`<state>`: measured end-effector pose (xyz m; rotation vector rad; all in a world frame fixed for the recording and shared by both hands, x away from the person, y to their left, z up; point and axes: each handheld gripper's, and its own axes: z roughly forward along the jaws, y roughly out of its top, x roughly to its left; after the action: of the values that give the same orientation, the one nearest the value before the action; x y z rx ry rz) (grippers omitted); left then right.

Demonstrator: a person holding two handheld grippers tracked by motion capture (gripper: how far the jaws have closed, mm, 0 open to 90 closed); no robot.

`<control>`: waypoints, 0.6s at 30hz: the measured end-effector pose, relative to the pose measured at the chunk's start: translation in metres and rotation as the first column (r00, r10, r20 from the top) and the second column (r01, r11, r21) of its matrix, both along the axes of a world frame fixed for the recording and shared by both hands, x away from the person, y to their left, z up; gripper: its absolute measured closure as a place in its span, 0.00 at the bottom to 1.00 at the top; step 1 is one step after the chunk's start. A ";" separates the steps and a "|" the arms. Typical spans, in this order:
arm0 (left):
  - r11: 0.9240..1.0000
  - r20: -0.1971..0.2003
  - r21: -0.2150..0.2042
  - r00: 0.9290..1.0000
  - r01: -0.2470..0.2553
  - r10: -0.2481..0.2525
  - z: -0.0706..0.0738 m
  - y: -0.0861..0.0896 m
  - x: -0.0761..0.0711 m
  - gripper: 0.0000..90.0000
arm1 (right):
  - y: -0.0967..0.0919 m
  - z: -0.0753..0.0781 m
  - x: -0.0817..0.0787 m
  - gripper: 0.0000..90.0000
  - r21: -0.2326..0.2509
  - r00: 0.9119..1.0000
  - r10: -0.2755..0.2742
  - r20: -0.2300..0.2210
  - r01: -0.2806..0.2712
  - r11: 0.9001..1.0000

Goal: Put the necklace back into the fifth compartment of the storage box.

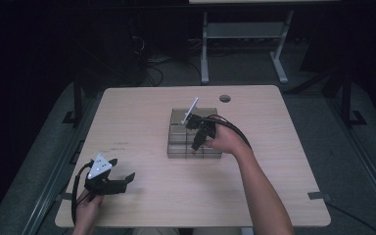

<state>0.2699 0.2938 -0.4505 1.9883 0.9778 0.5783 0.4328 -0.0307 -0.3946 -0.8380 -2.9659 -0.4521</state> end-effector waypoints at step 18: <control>1.000 -0.001 -0.010 1.000 -0.005 0.005 -0.001 0.001 0.000 0.16 | -0.018 0.012 -0.010 0.64 0.040 1.000 -0.003 0.007 0.003 0.999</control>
<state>0.2704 0.2949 -0.4511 1.9783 0.9840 0.5746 0.4229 -0.0487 -0.3825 -0.8389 -2.9520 -0.5138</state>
